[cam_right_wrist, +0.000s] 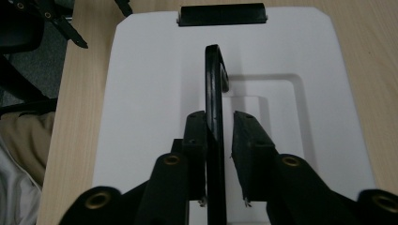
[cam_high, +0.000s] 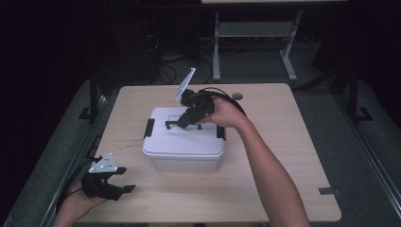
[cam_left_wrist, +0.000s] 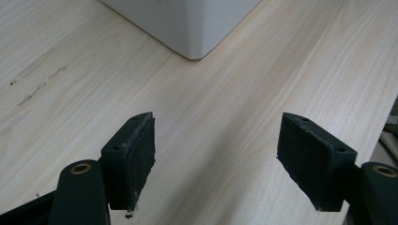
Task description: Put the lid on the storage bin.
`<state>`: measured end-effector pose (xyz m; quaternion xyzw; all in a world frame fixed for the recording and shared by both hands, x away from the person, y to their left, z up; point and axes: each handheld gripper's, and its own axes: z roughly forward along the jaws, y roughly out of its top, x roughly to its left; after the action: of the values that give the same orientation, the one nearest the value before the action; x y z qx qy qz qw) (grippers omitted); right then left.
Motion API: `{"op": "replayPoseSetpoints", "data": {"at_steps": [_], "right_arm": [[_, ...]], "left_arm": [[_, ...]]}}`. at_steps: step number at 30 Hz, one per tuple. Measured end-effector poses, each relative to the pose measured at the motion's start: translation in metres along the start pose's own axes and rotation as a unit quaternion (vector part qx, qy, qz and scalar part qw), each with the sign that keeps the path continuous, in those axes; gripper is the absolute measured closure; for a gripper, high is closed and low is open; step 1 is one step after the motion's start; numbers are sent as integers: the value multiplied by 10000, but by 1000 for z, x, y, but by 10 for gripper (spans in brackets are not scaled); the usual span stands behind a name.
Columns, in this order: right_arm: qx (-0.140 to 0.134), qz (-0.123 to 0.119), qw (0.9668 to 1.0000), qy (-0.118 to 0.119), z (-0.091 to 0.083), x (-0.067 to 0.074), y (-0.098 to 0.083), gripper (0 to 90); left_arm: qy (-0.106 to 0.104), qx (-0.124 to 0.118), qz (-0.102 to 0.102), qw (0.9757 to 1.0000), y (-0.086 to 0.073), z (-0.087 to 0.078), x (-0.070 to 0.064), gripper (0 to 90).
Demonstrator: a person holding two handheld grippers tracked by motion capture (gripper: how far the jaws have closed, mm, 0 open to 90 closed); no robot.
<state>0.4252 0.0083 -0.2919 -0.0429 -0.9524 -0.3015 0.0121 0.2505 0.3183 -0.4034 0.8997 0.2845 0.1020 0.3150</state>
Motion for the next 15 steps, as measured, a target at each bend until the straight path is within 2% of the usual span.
{"op": "replayPoseSetpoints", "data": {"at_steps": [7,15], "right_arm": [[-21,110,9999,46,-1,3,-8,631],[-89,81,9999,-31,-6,10,-11,582]], "left_arm": [[1,14,-3,10000,0,1,-1,280],[9,26,18,10000,1,0,-2,279]]}}
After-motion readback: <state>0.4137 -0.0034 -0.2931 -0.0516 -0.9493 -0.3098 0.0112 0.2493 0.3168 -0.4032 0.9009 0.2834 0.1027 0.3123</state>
